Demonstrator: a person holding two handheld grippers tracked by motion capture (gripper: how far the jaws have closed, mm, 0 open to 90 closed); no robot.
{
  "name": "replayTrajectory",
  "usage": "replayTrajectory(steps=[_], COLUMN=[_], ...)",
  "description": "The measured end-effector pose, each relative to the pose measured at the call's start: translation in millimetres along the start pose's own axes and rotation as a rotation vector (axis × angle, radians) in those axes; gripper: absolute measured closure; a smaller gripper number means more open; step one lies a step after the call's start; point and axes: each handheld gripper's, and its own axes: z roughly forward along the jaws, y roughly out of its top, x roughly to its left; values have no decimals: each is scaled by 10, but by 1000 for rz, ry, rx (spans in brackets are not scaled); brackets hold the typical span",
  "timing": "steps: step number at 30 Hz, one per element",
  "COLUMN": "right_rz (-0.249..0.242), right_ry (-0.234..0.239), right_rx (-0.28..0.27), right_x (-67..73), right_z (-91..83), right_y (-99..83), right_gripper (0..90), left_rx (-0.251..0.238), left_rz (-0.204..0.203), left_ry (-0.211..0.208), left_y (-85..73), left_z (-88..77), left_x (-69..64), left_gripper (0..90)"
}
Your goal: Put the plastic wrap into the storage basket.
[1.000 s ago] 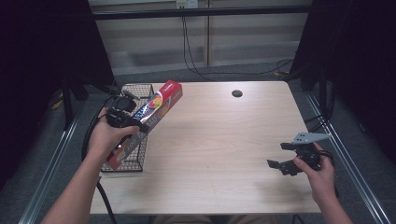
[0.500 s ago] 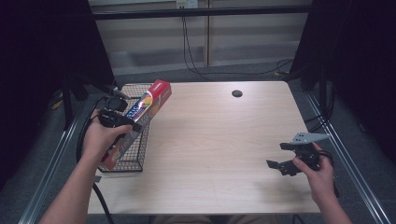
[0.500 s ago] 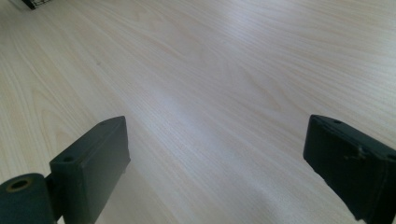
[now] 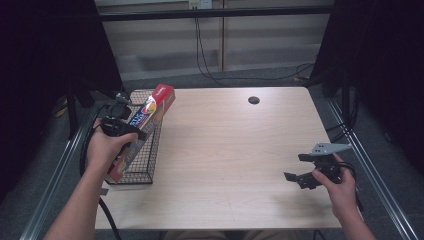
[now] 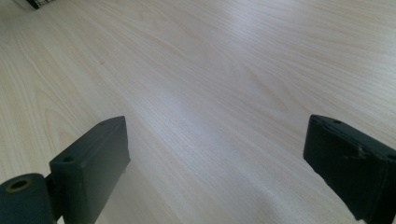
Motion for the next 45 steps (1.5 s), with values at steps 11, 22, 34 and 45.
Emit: replayTrajectory(steps=[11,22,34,45], right_rz=[-2,0,2,2], right_ry=[11,11,8,7], right_rx=[-9,-14,-16,-21], right_x=[8,16,19,6], right_z=[-5,-8,-10,-27], right_y=[-3,-3,-6,-4], right_gripper=[65,64,64,64], left_rx=[-15,-8,-13,6], left_rz=[-85,-134,-191,-233], left_ry=[49,71,103,131], left_y=[-26,-79,-123,-129], left_z=[-54,25,64,139], left_x=[58,128,180,180], left_gripper=[426,425,424,424])
